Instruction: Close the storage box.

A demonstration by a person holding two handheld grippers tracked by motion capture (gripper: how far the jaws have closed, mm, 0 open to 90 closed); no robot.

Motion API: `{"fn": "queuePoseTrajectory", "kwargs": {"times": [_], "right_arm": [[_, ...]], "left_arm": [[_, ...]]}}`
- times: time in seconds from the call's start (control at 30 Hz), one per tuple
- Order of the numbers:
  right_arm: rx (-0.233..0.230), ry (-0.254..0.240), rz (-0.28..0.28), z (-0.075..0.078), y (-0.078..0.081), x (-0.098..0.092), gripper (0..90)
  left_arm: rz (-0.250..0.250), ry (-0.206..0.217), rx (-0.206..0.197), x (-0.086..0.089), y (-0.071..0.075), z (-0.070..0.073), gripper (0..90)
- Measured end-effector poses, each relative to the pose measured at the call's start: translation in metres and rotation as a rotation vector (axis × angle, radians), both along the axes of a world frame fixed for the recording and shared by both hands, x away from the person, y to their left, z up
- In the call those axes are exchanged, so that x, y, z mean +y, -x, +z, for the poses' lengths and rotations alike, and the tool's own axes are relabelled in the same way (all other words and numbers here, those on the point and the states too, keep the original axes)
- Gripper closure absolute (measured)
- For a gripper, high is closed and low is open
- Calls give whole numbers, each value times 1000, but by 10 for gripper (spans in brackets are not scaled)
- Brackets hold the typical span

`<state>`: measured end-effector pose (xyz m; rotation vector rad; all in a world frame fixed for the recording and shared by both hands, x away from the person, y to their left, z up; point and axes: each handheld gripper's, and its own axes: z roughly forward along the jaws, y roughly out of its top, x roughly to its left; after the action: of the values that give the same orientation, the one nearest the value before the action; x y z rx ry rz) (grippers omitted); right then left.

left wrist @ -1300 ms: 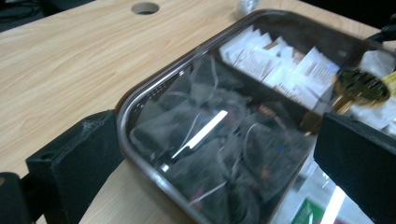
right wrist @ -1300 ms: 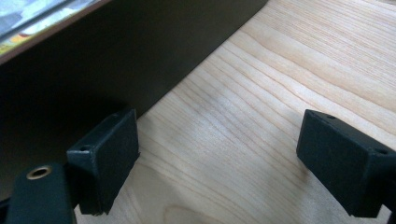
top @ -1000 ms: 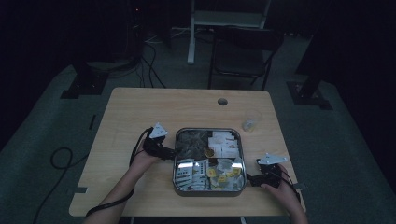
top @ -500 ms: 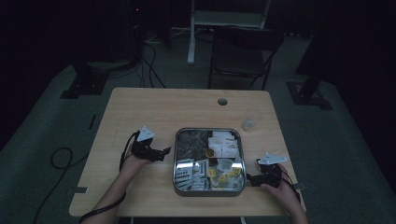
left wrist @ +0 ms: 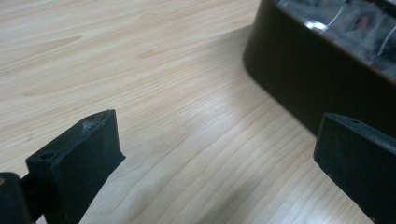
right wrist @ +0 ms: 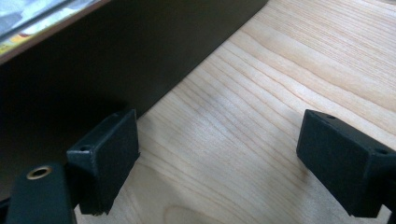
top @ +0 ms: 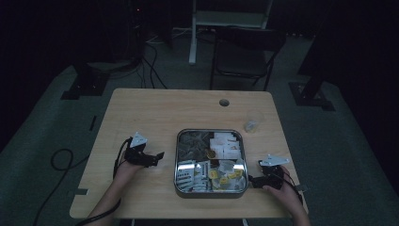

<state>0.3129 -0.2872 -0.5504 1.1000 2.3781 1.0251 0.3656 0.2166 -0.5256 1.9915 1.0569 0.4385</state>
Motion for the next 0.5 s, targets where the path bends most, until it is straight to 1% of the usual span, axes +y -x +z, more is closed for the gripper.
{"fn": "queuePoseTrajectory", "kwargs": {"times": [0.03,0.1,0.13,0.23,0.33,0.4,0.5], "right_arm": [[0,0,0,0,0,0,124],[0,0,0,0,0,0,124],[0,0,0,0,0,0,124],[0,0,0,0,0,0,124],[0,0,0,0,0,0,124],[0,0,0,0,0,0,124],[0,0,0,0,0,0,124]], "left_arm": [[5,-1,0,2,1,-1,13],[9,-3,11,5,4,-2,13],[14,-10,16,7,5,-3,13],[30,-10,20,12,9,-5,13],[41,-18,12,17,14,-6,13],[51,-25,14,22,17,-6,13],[75,-20,13,31,22,-7,13]]}}
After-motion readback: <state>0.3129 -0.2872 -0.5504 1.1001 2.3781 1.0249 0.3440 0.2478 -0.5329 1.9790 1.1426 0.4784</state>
